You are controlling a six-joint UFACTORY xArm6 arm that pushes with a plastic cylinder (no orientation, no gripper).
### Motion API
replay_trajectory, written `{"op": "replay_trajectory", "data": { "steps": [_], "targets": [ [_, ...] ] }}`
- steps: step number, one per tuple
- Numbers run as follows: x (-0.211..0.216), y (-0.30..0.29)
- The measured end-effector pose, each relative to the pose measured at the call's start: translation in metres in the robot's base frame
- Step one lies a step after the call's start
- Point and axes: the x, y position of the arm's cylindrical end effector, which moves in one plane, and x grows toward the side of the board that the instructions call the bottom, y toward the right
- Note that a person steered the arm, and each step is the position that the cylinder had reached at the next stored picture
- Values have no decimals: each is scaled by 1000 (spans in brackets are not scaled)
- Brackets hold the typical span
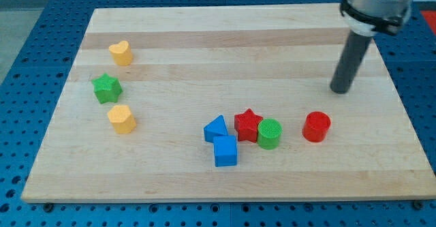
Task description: Push the red circle top right to the green circle
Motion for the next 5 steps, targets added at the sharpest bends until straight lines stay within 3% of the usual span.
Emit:
{"op": "replay_trajectory", "data": {
  "steps": [2, 5],
  "targets": [
    [58, 17],
    [83, -58]
  ]
}}
